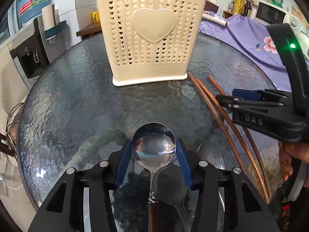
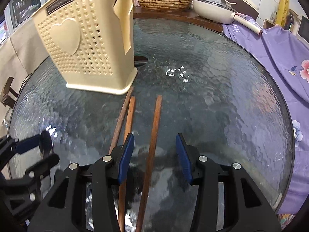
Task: Organize utensils
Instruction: 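Grasp the wooden-handled spoon with the left tool while the right tool approaches wooden chopsticks, then lift the spoon and a wooden chopstick into the cream holder and open both tools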
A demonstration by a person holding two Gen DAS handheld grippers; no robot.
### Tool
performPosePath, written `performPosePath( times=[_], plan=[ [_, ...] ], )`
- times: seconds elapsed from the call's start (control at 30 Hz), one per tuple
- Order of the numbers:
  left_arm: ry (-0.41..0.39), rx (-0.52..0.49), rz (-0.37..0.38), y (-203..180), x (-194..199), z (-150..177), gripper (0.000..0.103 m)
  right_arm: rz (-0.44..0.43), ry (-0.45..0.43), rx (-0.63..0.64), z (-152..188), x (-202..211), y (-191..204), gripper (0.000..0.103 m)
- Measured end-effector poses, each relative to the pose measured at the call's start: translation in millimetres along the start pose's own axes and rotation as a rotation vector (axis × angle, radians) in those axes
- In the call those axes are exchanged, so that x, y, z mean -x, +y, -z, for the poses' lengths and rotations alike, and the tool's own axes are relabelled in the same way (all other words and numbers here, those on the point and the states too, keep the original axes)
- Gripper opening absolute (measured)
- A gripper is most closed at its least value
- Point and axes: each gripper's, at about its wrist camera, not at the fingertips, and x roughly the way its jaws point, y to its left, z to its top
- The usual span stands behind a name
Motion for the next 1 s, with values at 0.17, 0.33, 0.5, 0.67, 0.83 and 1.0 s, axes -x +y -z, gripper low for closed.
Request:
performPosePath(
  times=[0.17,0.33,0.5,0.67,0.83,1.0],
  plan=[
    [0.009,0.011,0.013,8.0,-4.7,-8.6,0.046,0.003,0.016,-0.001,-16.5,-10.8,1.0,0.030],
    [0.000,0.025,0.030,15.1,-6.3,-15.7,0.046,0.005,0.012,0.017,-20.2,-13.6,4.6,0.009],
    [-0.039,0.036,0.045,24.8,1.4,-26.1,0.046,-0.016,-0.006,-0.002,-13.4,-11.1,2.9,0.008],
    [-0.085,0.032,0.063,26.7,12.2,-34.0,0.046,-0.060,-0.045,-0.031,-12.3,-3.1,-8.5,0.008],
    [-0.140,0.029,0.084,25.3,33.4,-37.4,0.046,-0.090,-0.136,-0.043,-15.2,29.5,-14.4,0.008],
    [-0.205,0.037,0.115,25.9,63.4,-40.6,0.046,-0.114,-0.244,-0.046,-16.6,76.0,-19.3,0.008]
  ],
)
